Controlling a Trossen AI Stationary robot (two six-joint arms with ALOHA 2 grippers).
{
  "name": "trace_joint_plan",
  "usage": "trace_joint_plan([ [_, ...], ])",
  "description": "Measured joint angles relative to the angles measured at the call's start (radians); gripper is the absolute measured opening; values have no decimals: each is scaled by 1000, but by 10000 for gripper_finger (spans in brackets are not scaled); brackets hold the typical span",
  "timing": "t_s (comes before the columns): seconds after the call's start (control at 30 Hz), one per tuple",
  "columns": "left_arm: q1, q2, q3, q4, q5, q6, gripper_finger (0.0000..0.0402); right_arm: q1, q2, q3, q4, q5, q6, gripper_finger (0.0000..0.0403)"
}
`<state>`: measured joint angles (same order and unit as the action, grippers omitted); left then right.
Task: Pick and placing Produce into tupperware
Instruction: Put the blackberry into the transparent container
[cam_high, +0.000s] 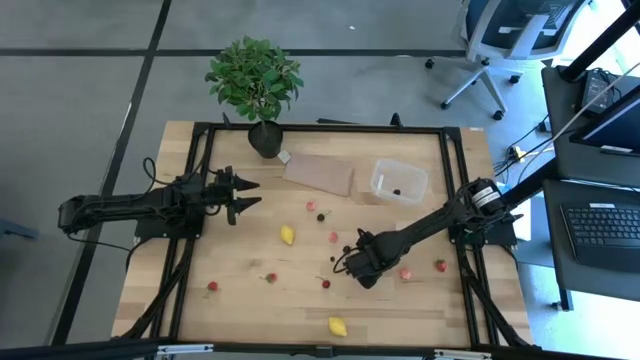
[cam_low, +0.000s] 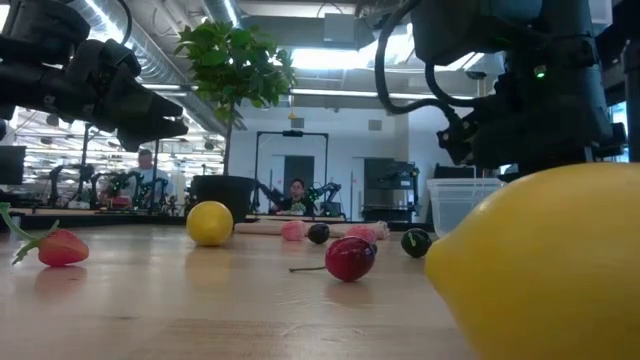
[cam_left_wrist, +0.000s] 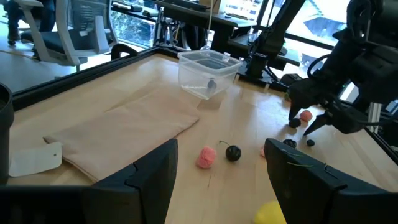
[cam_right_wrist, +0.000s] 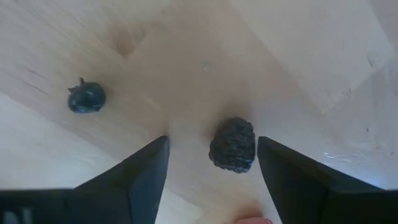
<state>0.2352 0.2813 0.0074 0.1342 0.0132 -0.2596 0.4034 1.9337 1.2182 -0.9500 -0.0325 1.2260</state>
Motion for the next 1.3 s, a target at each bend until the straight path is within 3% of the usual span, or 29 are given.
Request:
trace_joint_plan([
  [0.7,0,0,0,0,0,0,231,0,3,1,-4,4,-39,109],
  [1.07,0,0,0,0,0,0,231,-3,-8,-3,-10,12,-82,108],
  [1.3,0,0,0,0,0,0,231,-59,-132,-4,-108,17,-109,109],
])
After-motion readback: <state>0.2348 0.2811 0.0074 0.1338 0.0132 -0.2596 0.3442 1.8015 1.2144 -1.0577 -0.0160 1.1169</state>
